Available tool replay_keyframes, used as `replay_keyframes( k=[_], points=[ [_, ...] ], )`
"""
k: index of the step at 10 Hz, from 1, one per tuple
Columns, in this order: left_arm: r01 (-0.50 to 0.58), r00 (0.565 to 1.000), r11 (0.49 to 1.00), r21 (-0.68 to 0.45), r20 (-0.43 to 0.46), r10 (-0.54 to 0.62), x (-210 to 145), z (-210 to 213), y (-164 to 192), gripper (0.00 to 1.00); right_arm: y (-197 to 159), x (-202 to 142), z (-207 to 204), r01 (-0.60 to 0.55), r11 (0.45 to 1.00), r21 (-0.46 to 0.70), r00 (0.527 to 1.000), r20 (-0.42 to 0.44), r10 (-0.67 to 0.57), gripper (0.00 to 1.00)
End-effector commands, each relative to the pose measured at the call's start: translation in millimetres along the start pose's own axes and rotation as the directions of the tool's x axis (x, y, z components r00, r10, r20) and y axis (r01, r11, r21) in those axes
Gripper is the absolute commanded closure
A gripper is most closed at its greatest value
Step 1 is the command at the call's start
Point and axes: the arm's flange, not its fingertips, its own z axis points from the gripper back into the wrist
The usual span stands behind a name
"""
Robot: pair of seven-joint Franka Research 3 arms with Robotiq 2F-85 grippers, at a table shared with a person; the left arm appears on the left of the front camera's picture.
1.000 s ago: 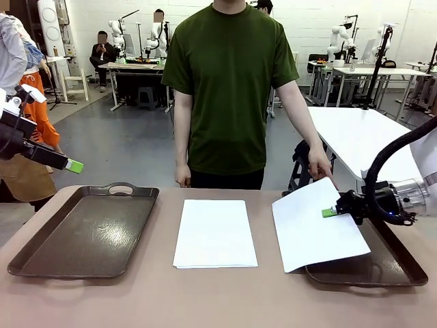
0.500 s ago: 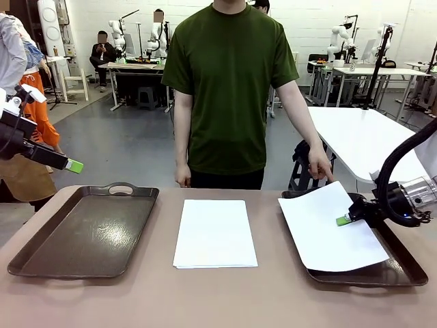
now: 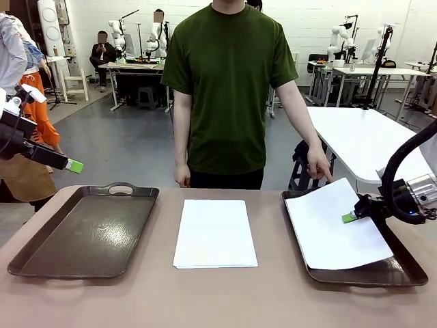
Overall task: Sort the A4 documents.
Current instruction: Place the A4 Paper in the designated Handle tray.
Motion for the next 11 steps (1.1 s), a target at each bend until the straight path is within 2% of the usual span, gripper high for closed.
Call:
replay_keyframes(
  k=[1,4,5,6,7,8,9,10,11],
  points=[
    [0.009,1.0,1.0,-0.012,0.006,-0.009,-2,0,3,0.0,2,0,6,0.006,0.999,-0.033,0.999,-0.044,-0.007,0.99],
    [0.009,1.0,1.0,-0.012,0.006,-0.009,-2,0,3,0.0,9,5,8,-0.023,0.996,-0.087,0.998,-0.057,0.018,0.99],
    [0.009,1.0,1.0,-0.012,0.006,-0.009,-2,0,3,0.0,12,6,8,-0.025,0.995,-0.1,0.999,-0.05,0.02,0.8],
    [0.009,1.0,1.0,-0.012,0.006,-0.009,-2,0,3,0.0,16,5,8,-0.035,0.991,-0.131,0.998,-0.055,0.028,0.8],
    [0.009,1.0,1.0,-0.012,0.006,-0.009,-2,0,3,0.0,18,4,7,-0.026,0.987,-0.161,0.998,-0.054,0.017,0.61],
    [0.009,1.0,1.0,-0.012,0.006,-0.009,-2,0,3,0.0,20,3,5,-0.027,0.981,-0.193,0.998,-0.059,0.016,0.61],
    [0.009,1.0,1.0,-0.012,0.006,-0.009,-2,0,3,0.0,23,0,2,-0.029,0.973,-0.228,0.998,-0.067,0.014,0.42],
    [0.009,1.0,1.0,-0.012,0.006,-0.009,-2,0,3,0.0,23,0,2,-0.034,0.966,-0.254,0.997,-0.074,0.015,0.41],
    [0.009,1.0,1.0,-0.012,0.006,-0.009,-2,0,3,0.0,24,-1,3,-0.042,0.956,-0.291,0.996,-0.083,0.018,0.23]
  ],
)
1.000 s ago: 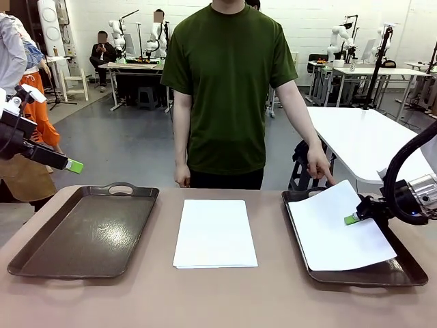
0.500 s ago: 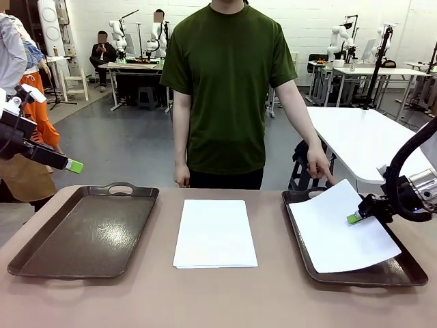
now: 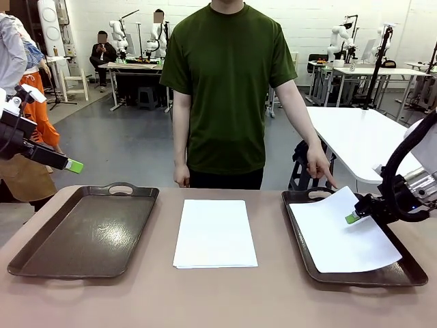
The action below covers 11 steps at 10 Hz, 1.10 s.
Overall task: Sort the A4 documents.
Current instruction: Place the A4 Paper in the designated Handle tray.
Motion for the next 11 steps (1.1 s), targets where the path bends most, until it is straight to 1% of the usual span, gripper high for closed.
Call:
replay_keyframes(
  k=[1,2,4,6,9,10,11],
  points=[
    [0.009,1.0,1.0,-0.012,0.006,-0.009,-2,0,3,0.0,8,-6,1,0.017,0.994,-0.107,0.999,-0.03,-0.02,0.22],
    [0.009,1.0,1.0,-0.012,0.006,-0.009,-2,0,3,0.0,8,-7,3,0.015,0.989,-0.148,0.999,-0.039,-0.021,0.03],
    [0.009,1.0,1.0,-0.012,0.006,-0.009,-2,0,3,0.0,9,-9,10,0.015,0.986,-0.169,0.999,-0.025,-0.02,0.0],
    [0.009,1.0,1.0,-0.012,0.006,-0.009,-2,0,3,0.0,10,-9,18,0.014,0.985,-0.174,1.0,-0.007,-0.015,0.0],
    [0.009,1.0,1.0,-0.012,0.006,-0.009,-2,0,3,0.0,15,-8,25,-0.009,0.992,-0.129,1.0,0.024,0.012,0.0],
    [0.009,1.0,1.0,-0.012,0.006,-0.009,-2,0,3,0.0,25,-7,24,-0.012,0.992,-0.128,0.999,0.036,0.017,0.0],
    [0.009,1.0,1.0,-0.012,0.006,-0.009,-2,0,3,0.0,12,-1,25,-0.011,0.989,-0.148,1.0,0.011,0.013,0.0]
  ],
)
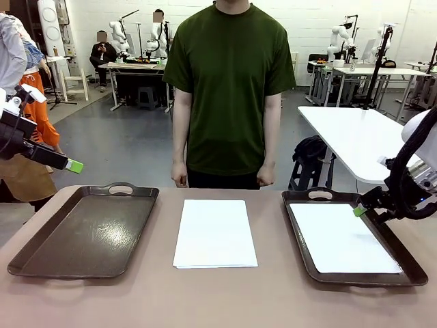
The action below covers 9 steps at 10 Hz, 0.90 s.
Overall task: Sort the A4 documents.
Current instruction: Place the A4 Paper in the designated Handle tray, then receive the A4 Paper.
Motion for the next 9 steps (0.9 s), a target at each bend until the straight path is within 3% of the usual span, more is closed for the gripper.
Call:
replay_keyframes(
  k=[1,9],
  points=[
    [0.009,1.0,1.0,-0.012,0.006,-0.009,-2.1,-0.2,2.9,0.0,-3.9,-1.5,-3.2,0.006,1.0,-0.001,1.0,-0.007,-0.006,0.0],
    [0.009,1.0,1.0,-0.012,0.006,-0.009,-2.1,-0.2,2.9,0.0,-3.9,-1.5,-3.2,0.006,1.0,-0.001,1.0,-0.007,-0.006,0.0]
  ],
)
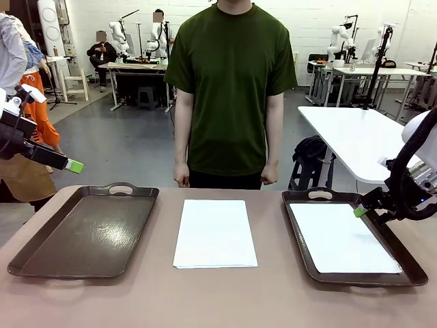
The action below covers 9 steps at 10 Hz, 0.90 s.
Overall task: Sort the A4 documents.
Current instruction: Receive the A4 Paper.
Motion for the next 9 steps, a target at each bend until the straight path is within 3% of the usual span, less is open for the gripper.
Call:
replay_keyframes(
  k=[1,3,4,6,8,9],
  points=[
    [0.009,1.0,1.0,-0.012,0.006,-0.009,-2,0,3,0.0,-2,-1,-2,0.003,1.0,-0.001,1.0,-0.005,-0.003,0.0],
    [0.009,1.0,1.0,-0.012,0.006,-0.009,-2,0,3,0.0,0,0,0,0.0,1.0,0.0,1.0,0.0,0.0,0.0],
    [0.009,1.0,1.0,-0.012,0.006,-0.009,-2,0,3,0.0,7,-13,45,-0.093,0.991,-0.093,0.981,0.16,0.107,0.0],
    [0.009,1.0,1.0,-0.012,0.006,-0.009,-2,0,3,0.0,23,-22,95,-0.214,0.976,-0.047,0.936,0.275,0.219,0.0],
    [0.009,1.0,1.0,-0.012,0.006,-0.009,-2,0,3,0.0,45,-25,128,-0.419,0.908,0.013,0.855,0.342,0.389,0.0],
    [0.009,1.0,1.0,-0.012,0.006,-0.009,-2,0,3,0.0,63,-30,148,-0.542,0.84,0.02,0.783,0.377,0.496,0.0]
  ],
)
